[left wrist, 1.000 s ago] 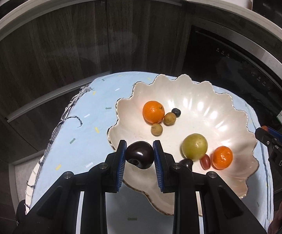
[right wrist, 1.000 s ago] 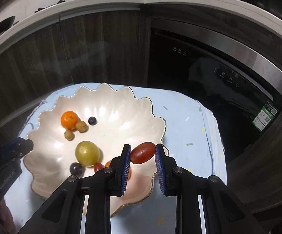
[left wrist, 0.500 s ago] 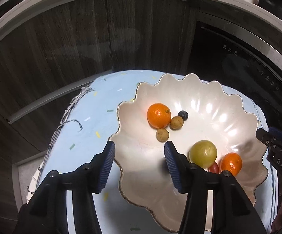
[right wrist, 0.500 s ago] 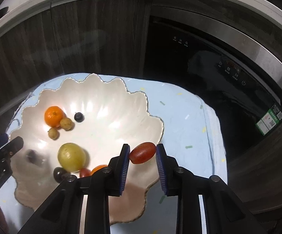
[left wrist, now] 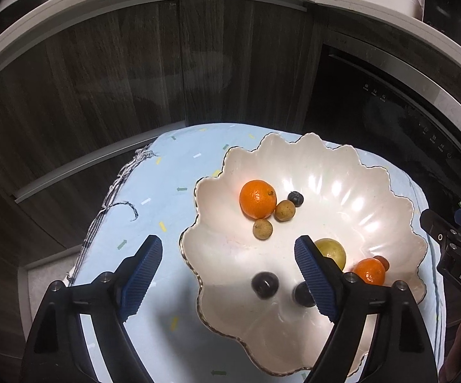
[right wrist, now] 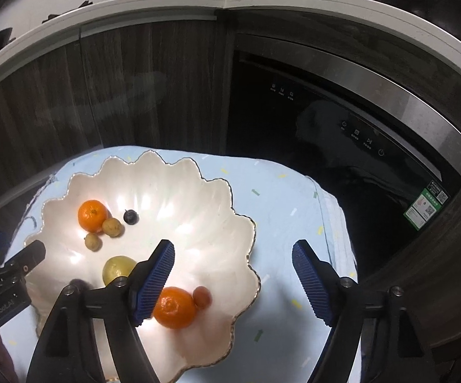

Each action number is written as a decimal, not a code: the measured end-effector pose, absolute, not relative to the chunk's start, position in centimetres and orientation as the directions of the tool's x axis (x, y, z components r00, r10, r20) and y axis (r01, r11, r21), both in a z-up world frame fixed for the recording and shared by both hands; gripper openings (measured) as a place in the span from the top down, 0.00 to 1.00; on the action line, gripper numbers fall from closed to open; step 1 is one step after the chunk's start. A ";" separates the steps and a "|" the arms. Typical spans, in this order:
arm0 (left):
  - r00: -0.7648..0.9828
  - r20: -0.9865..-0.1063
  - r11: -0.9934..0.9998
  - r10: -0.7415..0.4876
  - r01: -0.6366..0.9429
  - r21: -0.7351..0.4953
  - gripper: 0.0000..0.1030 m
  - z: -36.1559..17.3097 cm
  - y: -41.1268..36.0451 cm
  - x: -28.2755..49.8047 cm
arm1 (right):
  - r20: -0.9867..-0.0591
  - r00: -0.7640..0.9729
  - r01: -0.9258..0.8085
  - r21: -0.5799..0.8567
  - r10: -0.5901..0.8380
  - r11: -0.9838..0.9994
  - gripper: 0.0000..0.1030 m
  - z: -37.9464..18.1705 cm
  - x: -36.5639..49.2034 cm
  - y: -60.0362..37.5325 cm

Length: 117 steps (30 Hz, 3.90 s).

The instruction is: Organize fruits

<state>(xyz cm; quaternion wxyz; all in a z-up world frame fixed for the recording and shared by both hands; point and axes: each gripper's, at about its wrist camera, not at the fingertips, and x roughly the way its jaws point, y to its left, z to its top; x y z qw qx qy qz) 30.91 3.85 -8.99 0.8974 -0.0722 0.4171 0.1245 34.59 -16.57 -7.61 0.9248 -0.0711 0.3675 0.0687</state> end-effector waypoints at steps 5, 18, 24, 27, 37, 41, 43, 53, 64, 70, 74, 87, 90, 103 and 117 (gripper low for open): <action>0.628 -0.763 0.959 0.156 -0.282 -0.037 0.14 -8.4 3.9 30.4 | -0.680 0.729 -0.178 -0.076 0.080 0.981 0.25 -6.9 34.0 -16.5; 0.660 -0.736 0.962 0.147 -0.269 -0.049 0.11 -5.9 3.8 28.1 | -0.651 0.753 -0.175 -0.061 0.093 0.983 0.25 -5.0 31.0 -16.4; 0.676 -0.724 0.966 0.137 -0.253 -0.053 0.11 -5.0 3.6 26.9 | -0.640 0.762 -0.174 -0.052 0.101 0.983 0.25 -4.2 29.4 -16.5; 0.682 -0.718 0.968 0.140 -0.248 -0.047 0.11 -4.6 3.5 26.3 | -0.638 0.763 -0.172 -0.043 0.105 0.984 0.25 -4.0 28.7 -16.7; 0.690 -0.711 0.971 0.134 -0.236 -0.046 0.10 -4.1 3.4 24.4 | -0.625 0.773 -0.169 -0.031 0.113 0.985 0.25 -3.3 26.4 -16.7; 0.697 -0.705 0.972 0.132 -0.229 -0.045 0.10 -3.7 3.5 23.5 | -0.618 0.778 -0.163 -0.023 0.114 0.986 0.25 -3.2 25.3 -16.9; 0.703 -0.698 0.974 0.133 -0.225 -0.041 0.08 -3.5 3.4 22.8 | -0.614 0.781 -0.160 -0.019 0.115 0.987 0.25 -3.1 24.6 -17.0; 0.732 -0.670 0.980 0.125 -0.198 -0.033 0.07 -2.7 3.0 19.2 | -0.597 0.794 -0.146 -0.008 0.112 0.989 0.25 -2.9 21.1 -17.7; 0.759 -0.639 0.986 0.123 -0.167 -0.008 0.04 -2.7 2.2 15.4 | -0.569 0.817 -0.127 -0.018 0.094 0.992 0.25 -2.8 16.7 -18.5; 0.759 -0.639 0.987 0.121 -0.162 -0.006 0.03 -3.0 2.0 13.5 | -0.552 0.829 -0.122 -0.023 0.089 0.992 0.25 -2.9 14.4 -18.6; 0.754 -0.647 0.987 0.112 -0.161 -0.017 0.03 -3.2 2.2 12.6 | -0.544 0.835 -0.115 -0.022 0.084 0.993 0.25 -3.0 13.2 -18.6; 0.789 -0.602 0.989 0.124 -0.147 0.012 0.01 -3.8 2.0 9.4 | -0.531 0.844 -0.100 -0.017 0.076 0.995 0.25 -4.2 9.7 -18.7; 0.795 -0.597 0.990 0.112 -0.139 0.000 0.00 -4.2 1.9 8.8 | -0.529 0.845 -0.104 -0.021 0.077 0.994 0.24 -4.6 9.2 -18.7; 0.791 -0.605 0.992 0.092 -0.124 -0.010 0.00 -5.0 1.7 8.5 | -0.528 0.847 -0.077 -0.012 0.059 0.997 0.15 -5.3 8.5 -19.2; 0.786 -0.612 0.992 0.091 -0.123 -0.012 0.00 -5.2 1.8 8.4 | -0.524 0.850 -0.077 -0.016 0.057 0.997 0.15 -5.5 8.5 -19.2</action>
